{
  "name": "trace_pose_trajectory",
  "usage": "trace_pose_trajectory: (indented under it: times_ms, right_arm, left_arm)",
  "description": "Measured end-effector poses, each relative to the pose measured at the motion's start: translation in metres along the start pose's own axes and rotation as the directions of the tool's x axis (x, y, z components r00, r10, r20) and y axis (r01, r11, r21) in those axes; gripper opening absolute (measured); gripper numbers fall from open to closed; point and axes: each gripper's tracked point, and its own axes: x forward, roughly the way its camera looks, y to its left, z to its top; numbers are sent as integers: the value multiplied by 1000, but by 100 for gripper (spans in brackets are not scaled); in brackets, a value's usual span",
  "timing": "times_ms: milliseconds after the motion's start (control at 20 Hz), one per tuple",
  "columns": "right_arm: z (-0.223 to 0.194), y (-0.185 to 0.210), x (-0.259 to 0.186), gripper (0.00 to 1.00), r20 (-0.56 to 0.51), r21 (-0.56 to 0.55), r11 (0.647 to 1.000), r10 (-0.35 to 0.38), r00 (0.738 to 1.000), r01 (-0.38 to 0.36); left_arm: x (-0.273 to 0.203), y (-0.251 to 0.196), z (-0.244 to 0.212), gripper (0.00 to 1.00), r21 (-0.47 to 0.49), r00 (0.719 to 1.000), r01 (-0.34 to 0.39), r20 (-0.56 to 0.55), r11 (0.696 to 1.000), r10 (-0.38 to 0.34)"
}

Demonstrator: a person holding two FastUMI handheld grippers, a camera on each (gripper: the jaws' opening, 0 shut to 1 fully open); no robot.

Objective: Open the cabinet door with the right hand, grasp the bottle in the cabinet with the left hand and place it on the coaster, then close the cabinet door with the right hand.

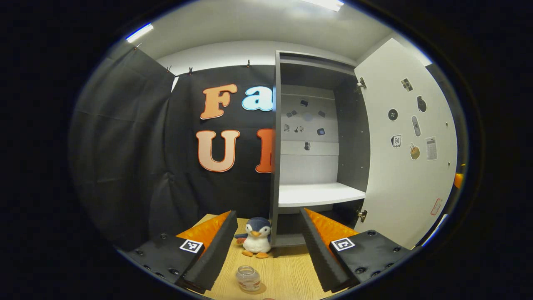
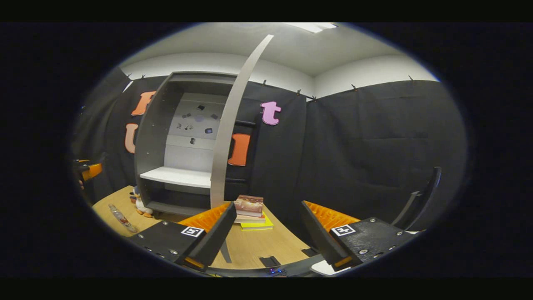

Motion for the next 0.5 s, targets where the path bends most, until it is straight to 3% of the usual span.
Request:
trace_pose_trajectory:
  times_ms: [50,100,150,300,350,400,500]
  right_arm:
    - [3,0,2,97,8,9,1000,2,1000,-2]
    - [2,4,0,84,6,14,1000,9,1000,-9]
    - [2,8,-1,89,7,18,1000,20,1000,-21]
    - [2,21,-5,88,-1,44,998,45,999,-45]
    - [2,25,-6,93,-6,57,997,51,999,-51]
    - [3,30,-7,88,-7,71,996,59,998,-59]
    - [2,42,-10,88,-12,97,992,83,996,-82]
  left_arm:
    - [3,2,-2,96,9,1000,1,-3,1000,-1]
    - [6,4,0,96,10,1000,1,4,1000,-1]
    - [8,5,2,96,4,1000,0,9,1000,0]
    - [18,3,-2,96,-21,1000,18,0,1000,-18]
    - [21,4,-1,96,-23,1000,24,3,999,-24]
    - [25,5,-2,96,-21,1000,27,3,999,-27]
    - [31,6,-3,96,-15,999,36,2,999,-36]
